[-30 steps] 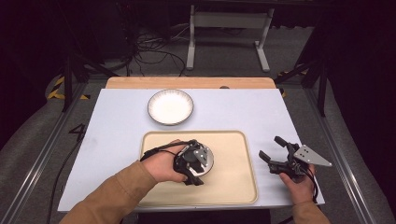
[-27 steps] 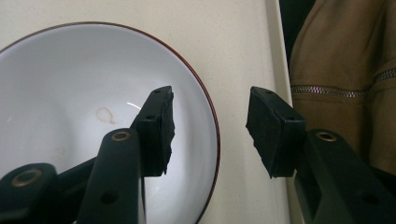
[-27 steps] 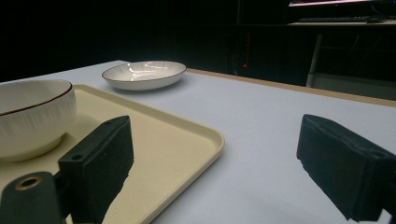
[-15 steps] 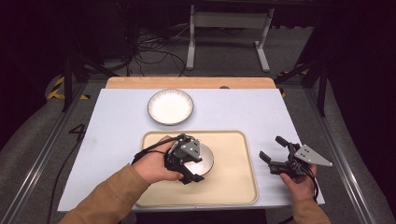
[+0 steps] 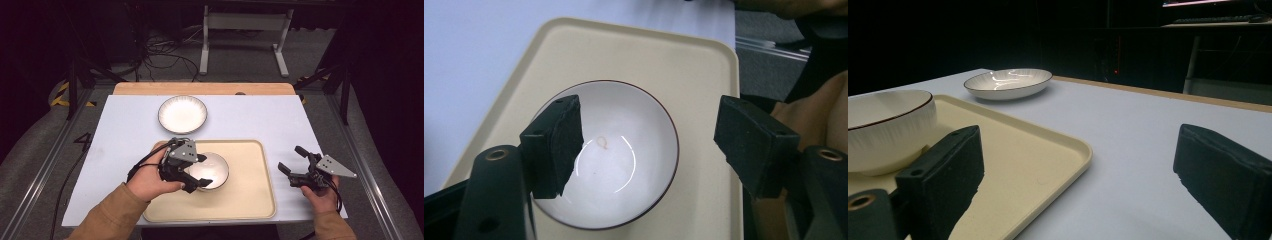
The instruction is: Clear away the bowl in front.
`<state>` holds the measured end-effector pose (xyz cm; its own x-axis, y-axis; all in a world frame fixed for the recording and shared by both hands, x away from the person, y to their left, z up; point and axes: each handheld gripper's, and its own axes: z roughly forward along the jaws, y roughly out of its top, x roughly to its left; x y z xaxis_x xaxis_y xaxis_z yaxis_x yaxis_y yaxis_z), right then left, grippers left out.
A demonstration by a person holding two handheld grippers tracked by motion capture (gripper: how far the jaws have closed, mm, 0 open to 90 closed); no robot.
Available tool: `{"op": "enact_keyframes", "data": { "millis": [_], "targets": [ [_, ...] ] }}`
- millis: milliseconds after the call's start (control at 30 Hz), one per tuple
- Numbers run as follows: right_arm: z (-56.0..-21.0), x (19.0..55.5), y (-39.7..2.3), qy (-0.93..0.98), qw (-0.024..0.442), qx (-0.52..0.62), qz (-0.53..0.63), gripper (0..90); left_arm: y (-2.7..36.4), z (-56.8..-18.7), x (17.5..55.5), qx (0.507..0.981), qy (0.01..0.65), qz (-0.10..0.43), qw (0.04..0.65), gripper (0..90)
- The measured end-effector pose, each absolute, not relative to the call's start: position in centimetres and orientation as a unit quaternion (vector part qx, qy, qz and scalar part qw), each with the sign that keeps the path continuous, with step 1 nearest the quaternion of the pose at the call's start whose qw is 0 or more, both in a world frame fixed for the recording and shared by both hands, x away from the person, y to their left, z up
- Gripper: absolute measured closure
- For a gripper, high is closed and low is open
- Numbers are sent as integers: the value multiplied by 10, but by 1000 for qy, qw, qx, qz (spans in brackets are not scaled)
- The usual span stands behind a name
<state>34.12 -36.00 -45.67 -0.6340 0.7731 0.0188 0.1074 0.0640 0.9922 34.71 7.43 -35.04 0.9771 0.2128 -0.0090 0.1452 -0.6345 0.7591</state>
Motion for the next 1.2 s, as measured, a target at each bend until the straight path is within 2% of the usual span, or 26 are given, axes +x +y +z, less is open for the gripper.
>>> {"op": "enact_keyframes", "data": {
  "millis": [633, 1200],
  "targets": [
    [-457, 342, -362, 672, 270, 329, 605, 63, 127, -356, 333, 847, 164, 102, 496, 219],
    [-457, 342, -363, 667, 265, 332, 612, 54, 170, -374, 333, 807, 209, 125, 538, 156]
  ]
}}
